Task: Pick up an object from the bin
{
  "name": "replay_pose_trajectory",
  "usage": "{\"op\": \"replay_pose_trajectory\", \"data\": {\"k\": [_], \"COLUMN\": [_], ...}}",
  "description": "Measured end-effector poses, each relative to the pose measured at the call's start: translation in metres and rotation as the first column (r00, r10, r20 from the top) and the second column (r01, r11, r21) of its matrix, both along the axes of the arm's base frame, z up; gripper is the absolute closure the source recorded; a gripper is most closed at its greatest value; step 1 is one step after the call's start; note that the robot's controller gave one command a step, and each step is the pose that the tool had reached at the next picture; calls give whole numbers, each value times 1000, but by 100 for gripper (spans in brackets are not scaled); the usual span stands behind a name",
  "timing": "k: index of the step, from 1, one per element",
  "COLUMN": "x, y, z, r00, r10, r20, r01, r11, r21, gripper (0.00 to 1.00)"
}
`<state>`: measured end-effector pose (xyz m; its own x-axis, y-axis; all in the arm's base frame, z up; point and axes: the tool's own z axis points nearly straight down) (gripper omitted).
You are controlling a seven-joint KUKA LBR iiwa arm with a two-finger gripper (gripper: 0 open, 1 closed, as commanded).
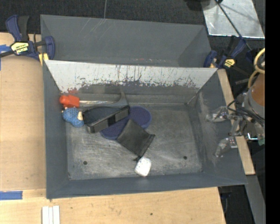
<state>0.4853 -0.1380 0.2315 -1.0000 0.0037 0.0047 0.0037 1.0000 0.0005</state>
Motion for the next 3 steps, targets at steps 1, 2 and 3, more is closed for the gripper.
{"op": "replay_pose_trajectory", "data": {"k": [1,2,3], "x": [87,117,138], "y": [17,53,118], "z": [-143,-140,-130], "r00": [994,970,957], "r10": [113,241,291], "r20": [7,12,13], "r01": [-113,-241,-291], "r11": [994,971,957], "r21": [0,-2,1], "gripper": [0,0,0]}}
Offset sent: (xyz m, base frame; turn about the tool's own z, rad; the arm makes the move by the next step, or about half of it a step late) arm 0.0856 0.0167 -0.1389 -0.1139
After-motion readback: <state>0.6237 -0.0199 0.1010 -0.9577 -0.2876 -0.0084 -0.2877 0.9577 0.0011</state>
